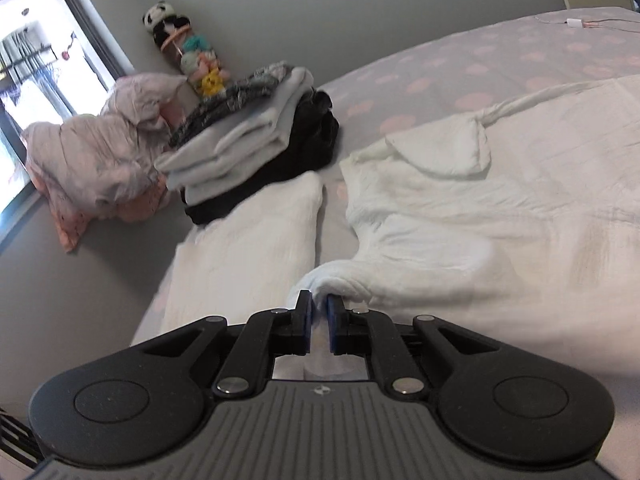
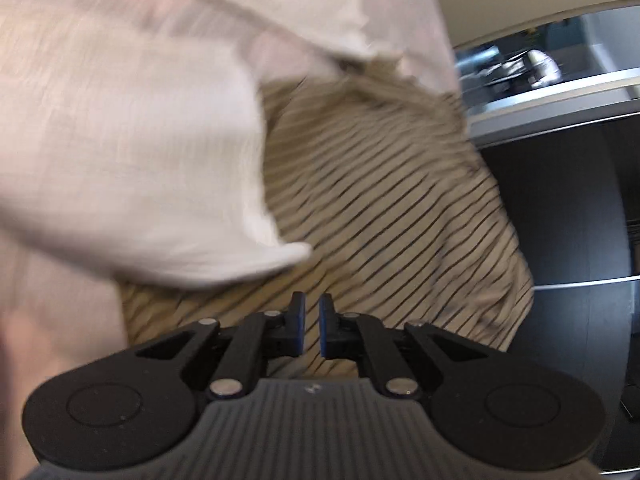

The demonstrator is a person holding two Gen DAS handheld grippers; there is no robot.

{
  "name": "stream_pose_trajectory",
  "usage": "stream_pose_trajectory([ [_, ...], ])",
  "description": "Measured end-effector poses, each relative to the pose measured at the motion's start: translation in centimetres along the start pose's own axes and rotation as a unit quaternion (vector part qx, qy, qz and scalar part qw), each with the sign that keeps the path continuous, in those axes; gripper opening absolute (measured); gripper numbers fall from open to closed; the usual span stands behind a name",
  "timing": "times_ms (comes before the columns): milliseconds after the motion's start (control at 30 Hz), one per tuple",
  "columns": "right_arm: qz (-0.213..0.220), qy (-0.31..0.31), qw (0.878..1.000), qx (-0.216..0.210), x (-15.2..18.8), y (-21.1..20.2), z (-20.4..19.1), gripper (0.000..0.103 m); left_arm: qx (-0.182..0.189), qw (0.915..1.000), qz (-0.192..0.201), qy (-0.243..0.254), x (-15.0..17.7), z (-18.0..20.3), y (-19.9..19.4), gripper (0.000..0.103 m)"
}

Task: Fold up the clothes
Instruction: 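Lift the white garment edges with both grippers, raising the fabric off the bed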

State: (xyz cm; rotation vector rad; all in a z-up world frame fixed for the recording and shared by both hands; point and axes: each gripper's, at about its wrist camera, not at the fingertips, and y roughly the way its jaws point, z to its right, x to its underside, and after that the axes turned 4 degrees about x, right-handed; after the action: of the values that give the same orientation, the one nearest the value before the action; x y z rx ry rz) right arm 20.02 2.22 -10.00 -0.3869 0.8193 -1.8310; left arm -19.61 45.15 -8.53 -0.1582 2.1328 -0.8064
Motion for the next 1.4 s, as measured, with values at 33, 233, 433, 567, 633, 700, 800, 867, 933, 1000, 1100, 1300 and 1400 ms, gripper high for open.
stream_pose_trajectory([
  [33, -0.003, 0.000, 1.000, 0.000, 0.5, -0.1, -0.1, 0.013, 0.002, 1.0000, -0.004, -0.002, 0.1, -0.1, 0.1, 0.009],
  [233, 0.014, 0.048, 0.998, 0.033, 0.9, -1.4, 2.9, 0.019, 0.007, 0.9998, -0.012, 0.011, 0.4, 0.7, 0.4, 0.009],
  [433, 0.067, 0.060, 0.995, 0.053, -1.2, -2.8, 4.8, 0.021, 0.008, 0.9996, -0.020, 0.019, 0.5, 1.1, 0.9, 0.009],
  [567, 0.106, 0.022, 0.994, 0.035, -3.5, -3.4, 3.5, 0.029, 0.007, 0.9994, -0.024, 0.023, 0.5, 1.3, 1.2, 0.009],
  [633, 0.119, -0.003, 0.993, 0.024, -4.7, -3.4, 2.5, 0.029, 0.005, 0.9993, -0.026, 0.028, 0.6, 1.4, 1.4, 0.009],
  [700, 0.127, -0.021, 0.992, 0.012, -5.8, -3.4, 1.6, 0.029, 0.005, 0.9991, -0.029, 0.031, 0.7, 1.5, 1.6, 0.009],
  [800, 0.137, -0.043, 0.990, -0.004, -7.1, -3.2, 0.2, 0.029, 0.007, 0.9990, -0.031, 0.032, 0.7, 1.5, 1.8, 0.009],
  [867, 0.143, -0.055, 0.988, -0.016, -7.7, -2.9, -0.5, 0.029, 0.009, 0.9990, -0.031, 0.031, 0.7, 1.5, 1.9, 0.009],
  [933, 0.149, -0.067, 0.986, -0.031, -8.1, -2.8, -1.1, 0.029, 0.012, 0.9990, -0.031, 0.031, 0.6, 1.5, 2.0, 0.009],
  [1000, 0.153, -0.078, 0.984, -0.045, -8.1, -2.6, -1.5, 0.029, 0.015, 0.9989, -0.033, 0.031, 0.6, 1.5, 2.2, 0.009],
  [1100, 0.159, -0.093, 0.981, -0.067, -8.0, -2.3, -2.0, 0.029, 0.017, 0.9988, -0.034, 0.030, 0.4, 1.5, 2.3, 0.010],
  [1300, 0.167, -0.075, 0.980, -0.084, -8.5, -0.8, -1.8, 0.029, 0.020, 0.9987, -0.036, 0.029, 0.3, 1.6, 2.4, 0.010],
  [1400, 0.170, -0.063, 0.979, -0.092, -8.8, 0.0, -1.6, 0.029, 0.021, 0.9987, -0.038, 0.028, 0.2, 1.7, 2.5, 0.010],
])
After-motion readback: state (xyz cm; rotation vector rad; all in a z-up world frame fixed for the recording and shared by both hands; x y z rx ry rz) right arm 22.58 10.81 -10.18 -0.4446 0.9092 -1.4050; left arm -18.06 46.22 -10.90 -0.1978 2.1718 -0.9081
